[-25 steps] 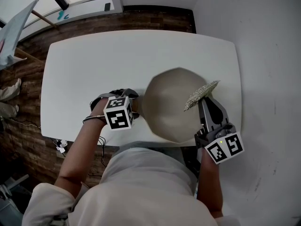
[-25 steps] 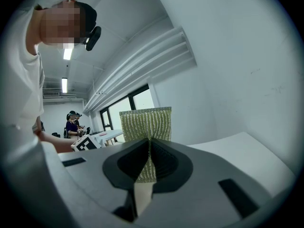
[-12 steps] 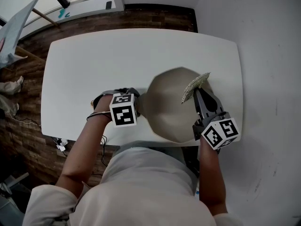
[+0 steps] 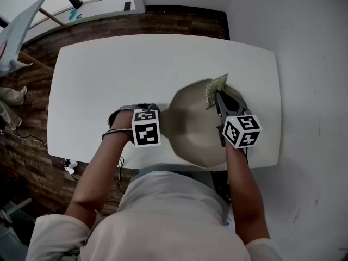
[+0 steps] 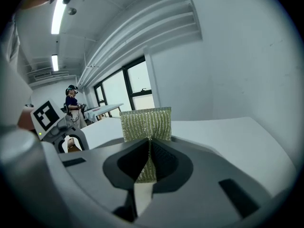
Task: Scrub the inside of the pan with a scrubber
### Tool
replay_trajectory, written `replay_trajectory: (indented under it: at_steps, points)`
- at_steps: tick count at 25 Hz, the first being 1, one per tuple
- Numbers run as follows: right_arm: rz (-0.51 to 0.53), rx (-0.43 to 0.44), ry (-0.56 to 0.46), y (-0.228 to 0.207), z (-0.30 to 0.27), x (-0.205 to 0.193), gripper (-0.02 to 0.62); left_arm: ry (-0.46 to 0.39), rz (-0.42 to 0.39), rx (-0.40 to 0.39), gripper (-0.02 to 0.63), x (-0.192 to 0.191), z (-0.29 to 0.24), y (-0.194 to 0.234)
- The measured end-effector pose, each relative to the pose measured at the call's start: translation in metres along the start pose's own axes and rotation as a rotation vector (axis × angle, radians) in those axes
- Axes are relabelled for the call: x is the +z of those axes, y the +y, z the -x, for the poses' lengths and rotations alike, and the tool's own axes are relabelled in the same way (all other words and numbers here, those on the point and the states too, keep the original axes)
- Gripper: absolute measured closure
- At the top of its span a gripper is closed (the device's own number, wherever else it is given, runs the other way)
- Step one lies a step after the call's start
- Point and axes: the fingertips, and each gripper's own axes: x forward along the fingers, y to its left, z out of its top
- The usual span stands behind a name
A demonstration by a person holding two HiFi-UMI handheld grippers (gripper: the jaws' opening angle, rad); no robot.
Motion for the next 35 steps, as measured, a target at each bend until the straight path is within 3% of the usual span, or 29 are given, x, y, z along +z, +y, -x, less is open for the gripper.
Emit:
replay_trajectory:
  at_steps: [3,10,35]
  points:
    - [0.013,-0.002,0.025,0.002,-0.011,-0.009,0.569,0.005,0.004,-0.003,0.327,-0.003,-0.001,0.001]
    - [0.028,-0.017,0.07,-0.002,-0.023,-0.02,0.569,-0.072,0.003,0.002,0.328,0.014,0.009,0.001]
    - [0.113,0.06,0.166,0.021,-0.057,-0.038,0.569,-0.084,-0.012,0.016,0.328,0.019,0.011,0.003]
